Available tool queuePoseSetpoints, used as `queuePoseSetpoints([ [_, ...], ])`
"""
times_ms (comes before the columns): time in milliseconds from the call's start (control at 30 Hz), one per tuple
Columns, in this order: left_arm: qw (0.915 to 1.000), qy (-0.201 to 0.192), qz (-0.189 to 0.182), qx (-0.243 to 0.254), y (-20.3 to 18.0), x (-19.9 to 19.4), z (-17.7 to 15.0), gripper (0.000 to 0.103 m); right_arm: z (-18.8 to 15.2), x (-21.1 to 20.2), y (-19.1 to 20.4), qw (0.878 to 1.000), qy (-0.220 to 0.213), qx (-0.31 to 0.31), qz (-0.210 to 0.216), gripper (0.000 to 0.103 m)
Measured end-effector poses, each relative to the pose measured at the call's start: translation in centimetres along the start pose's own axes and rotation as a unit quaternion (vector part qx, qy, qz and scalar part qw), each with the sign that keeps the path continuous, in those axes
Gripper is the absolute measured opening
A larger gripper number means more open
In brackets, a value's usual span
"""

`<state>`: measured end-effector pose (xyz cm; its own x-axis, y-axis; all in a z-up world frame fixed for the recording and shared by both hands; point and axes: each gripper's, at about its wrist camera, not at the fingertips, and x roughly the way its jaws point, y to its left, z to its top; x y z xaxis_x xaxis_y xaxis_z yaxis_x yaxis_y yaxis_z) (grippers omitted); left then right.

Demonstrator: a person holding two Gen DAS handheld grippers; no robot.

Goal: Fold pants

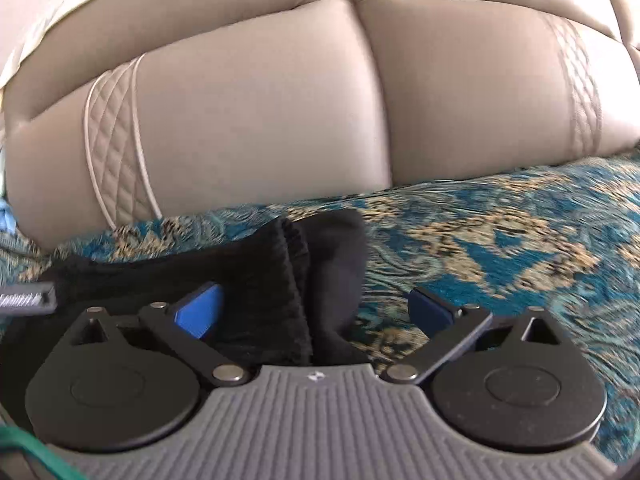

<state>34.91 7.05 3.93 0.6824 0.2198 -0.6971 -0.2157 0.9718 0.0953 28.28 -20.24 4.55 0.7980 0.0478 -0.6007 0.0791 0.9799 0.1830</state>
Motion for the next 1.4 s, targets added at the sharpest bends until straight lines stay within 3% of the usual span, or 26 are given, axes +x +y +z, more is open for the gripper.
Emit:
queuePoseSetpoints([
  [333, 0.9993, -0.007, -0.037, 0.005, 0.5, -4.9, -5.3, 0.103, -3.5, -4.7, 0.0, 1.0, -0.022, -0.015, -0.004, 0.103],
  [533, 0.9949, -0.081, -0.043, -0.042, 1.1, -7.3, -10.7, 0.103, -6.0, -6.9, 0.7, 0.999, -0.029, -0.03, 0.005, 0.103],
  [800, 0.9953, -0.085, -0.023, -0.04, 0.8, -8.3, -11.0, 0.103, -6.9, -8.5, 0.6, 0.999, -0.039, -0.014, 0.009, 0.103],
  [1233, 0.9927, -0.096, -0.049, -0.055, 1.7, -10.8, -13.2, 0.103, -9.3, -11.9, -0.1, 0.998, -0.05, -0.014, 0.029, 0.103],
  [1400, 0.9894, -0.102, -0.082, -0.063, 2.1, -12.8, -14.4, 0.103, -10.4, -13.3, -0.4, 0.997, -0.059, -0.015, 0.041, 0.103],
])
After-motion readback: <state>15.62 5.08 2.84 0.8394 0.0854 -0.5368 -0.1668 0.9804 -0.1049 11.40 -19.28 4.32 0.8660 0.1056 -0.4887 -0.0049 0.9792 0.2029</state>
